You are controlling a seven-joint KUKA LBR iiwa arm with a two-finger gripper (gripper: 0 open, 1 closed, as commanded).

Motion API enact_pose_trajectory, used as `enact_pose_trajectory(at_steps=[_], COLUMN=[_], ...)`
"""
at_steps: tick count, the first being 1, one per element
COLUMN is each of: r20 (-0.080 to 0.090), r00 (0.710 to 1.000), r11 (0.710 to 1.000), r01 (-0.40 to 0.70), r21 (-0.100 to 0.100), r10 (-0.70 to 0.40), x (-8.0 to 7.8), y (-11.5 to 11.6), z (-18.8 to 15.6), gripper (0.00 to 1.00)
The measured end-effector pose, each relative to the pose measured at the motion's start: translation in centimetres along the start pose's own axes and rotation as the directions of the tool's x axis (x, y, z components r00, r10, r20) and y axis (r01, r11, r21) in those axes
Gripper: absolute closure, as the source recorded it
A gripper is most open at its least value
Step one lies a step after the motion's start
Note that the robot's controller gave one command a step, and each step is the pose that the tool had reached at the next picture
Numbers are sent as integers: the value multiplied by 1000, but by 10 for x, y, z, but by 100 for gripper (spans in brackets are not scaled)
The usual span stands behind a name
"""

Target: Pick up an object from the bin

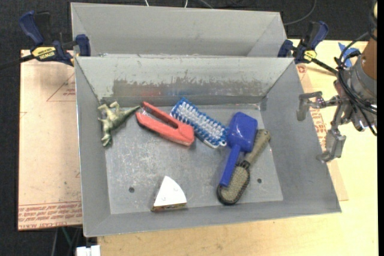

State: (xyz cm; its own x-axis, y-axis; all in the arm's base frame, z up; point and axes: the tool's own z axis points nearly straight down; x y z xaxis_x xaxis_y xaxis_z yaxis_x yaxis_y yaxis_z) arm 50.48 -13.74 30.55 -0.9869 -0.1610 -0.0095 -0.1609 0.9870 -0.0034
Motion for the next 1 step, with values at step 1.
enact_pose_trajectory(at_steps=[1], r20=[-4], r00=[994], r11=[994], r01=[106], r21=[-4], r10=[-106], x=[-6], y=[17], z=[117], gripper=[0])
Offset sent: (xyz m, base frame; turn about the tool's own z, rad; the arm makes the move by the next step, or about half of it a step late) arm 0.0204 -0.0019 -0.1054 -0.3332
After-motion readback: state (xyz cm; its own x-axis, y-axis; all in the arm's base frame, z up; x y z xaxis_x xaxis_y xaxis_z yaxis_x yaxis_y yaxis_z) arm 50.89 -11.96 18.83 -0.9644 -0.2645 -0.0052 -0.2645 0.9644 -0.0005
